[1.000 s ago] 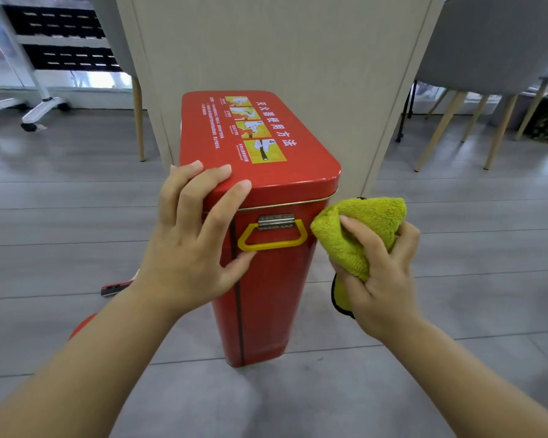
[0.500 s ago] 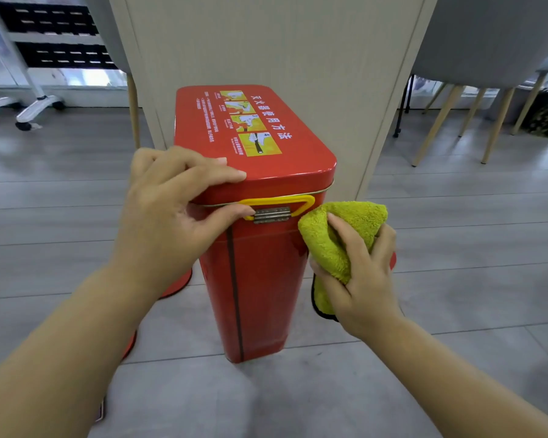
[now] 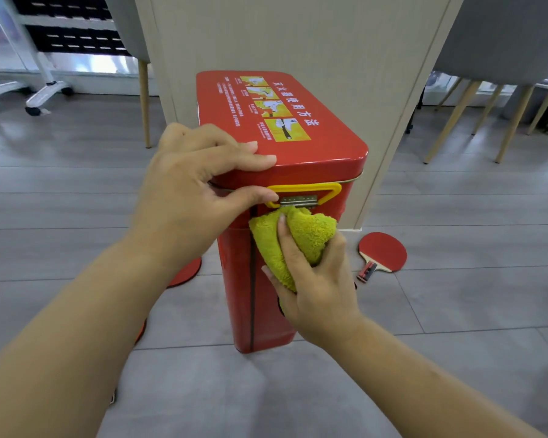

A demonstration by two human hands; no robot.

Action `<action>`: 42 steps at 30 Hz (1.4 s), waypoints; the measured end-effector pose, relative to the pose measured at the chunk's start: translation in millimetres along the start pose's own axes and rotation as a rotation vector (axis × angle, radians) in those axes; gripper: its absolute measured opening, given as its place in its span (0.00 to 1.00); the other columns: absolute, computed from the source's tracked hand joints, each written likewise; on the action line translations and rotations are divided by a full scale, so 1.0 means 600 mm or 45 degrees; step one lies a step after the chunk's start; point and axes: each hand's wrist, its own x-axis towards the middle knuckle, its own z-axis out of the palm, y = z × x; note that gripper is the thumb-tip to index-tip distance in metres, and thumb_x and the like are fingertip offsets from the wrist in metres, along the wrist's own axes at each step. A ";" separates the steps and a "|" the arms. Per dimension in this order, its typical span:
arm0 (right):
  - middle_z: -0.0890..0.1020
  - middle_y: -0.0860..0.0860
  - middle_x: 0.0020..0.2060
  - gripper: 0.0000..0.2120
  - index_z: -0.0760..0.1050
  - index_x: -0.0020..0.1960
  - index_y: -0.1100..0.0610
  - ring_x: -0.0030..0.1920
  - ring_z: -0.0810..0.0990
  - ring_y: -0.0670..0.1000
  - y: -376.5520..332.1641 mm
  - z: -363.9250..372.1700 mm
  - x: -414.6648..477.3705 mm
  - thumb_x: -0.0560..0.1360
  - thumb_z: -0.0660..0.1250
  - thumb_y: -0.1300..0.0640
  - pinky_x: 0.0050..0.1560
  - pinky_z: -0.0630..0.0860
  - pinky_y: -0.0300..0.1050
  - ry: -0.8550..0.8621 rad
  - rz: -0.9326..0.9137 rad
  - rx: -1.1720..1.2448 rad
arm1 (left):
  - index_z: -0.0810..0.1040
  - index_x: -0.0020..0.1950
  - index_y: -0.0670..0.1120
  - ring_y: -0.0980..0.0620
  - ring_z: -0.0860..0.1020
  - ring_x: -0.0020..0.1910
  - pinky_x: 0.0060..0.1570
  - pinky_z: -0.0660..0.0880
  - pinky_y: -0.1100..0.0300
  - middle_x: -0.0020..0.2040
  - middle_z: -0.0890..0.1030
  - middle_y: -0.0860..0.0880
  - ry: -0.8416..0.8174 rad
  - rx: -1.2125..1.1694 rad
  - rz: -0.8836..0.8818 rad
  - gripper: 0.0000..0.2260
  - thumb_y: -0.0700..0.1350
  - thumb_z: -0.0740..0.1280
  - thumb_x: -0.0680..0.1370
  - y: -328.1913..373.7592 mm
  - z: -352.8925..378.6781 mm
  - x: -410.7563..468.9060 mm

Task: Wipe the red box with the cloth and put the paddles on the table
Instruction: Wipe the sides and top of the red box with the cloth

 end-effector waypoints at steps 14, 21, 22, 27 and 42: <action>0.63 0.56 0.57 0.29 0.63 0.70 0.44 0.51 0.67 0.60 0.032 -0.003 -0.050 0.71 0.68 0.56 0.51 0.72 0.56 -0.240 -0.164 -0.255 | 0.75 0.62 0.49 0.42 0.72 0.58 0.62 0.61 0.61 0.60 0.76 0.46 -0.099 0.259 0.315 0.18 0.54 0.68 0.75 -0.026 -0.005 -0.016; 0.58 0.51 0.60 0.26 0.55 0.69 0.41 0.60 0.65 0.60 0.075 -0.030 -0.066 0.73 0.60 0.47 0.63 0.69 0.61 -0.203 0.362 0.068 | 0.69 0.69 0.42 0.33 0.70 0.62 0.69 0.54 0.59 0.66 0.71 0.40 -0.126 0.456 0.504 0.26 0.57 0.66 0.77 -0.054 0.005 -0.029; 0.57 0.50 0.61 0.26 0.54 0.68 0.40 0.61 0.64 0.59 0.075 -0.030 -0.067 0.73 0.60 0.45 0.64 0.68 0.59 -0.198 0.424 0.134 | 0.67 0.70 0.42 0.34 0.67 0.64 0.71 0.54 0.58 0.68 0.68 0.40 -0.131 0.469 0.512 0.28 0.58 0.66 0.76 -0.058 0.008 -0.032; 0.55 0.50 0.61 0.29 0.51 0.68 0.41 0.60 0.58 0.44 0.054 -0.003 -0.081 0.73 0.62 0.44 0.63 0.62 0.46 -0.145 0.594 0.329 | 0.54 0.73 0.37 0.48 0.51 0.74 0.73 0.56 0.47 0.71 0.56 0.41 -0.123 0.332 0.300 0.41 0.60 0.69 0.73 -0.072 0.014 -0.045; 0.64 0.56 0.54 0.27 0.59 0.71 0.49 0.48 0.68 0.60 -0.009 0.080 -0.057 0.75 0.66 0.54 0.45 0.72 0.56 -0.011 -0.116 -0.089 | 0.40 0.77 0.47 0.57 0.61 0.74 0.70 0.66 0.53 0.77 0.57 0.52 -0.294 -0.372 -0.315 0.43 0.55 0.67 0.74 -0.089 0.033 -0.085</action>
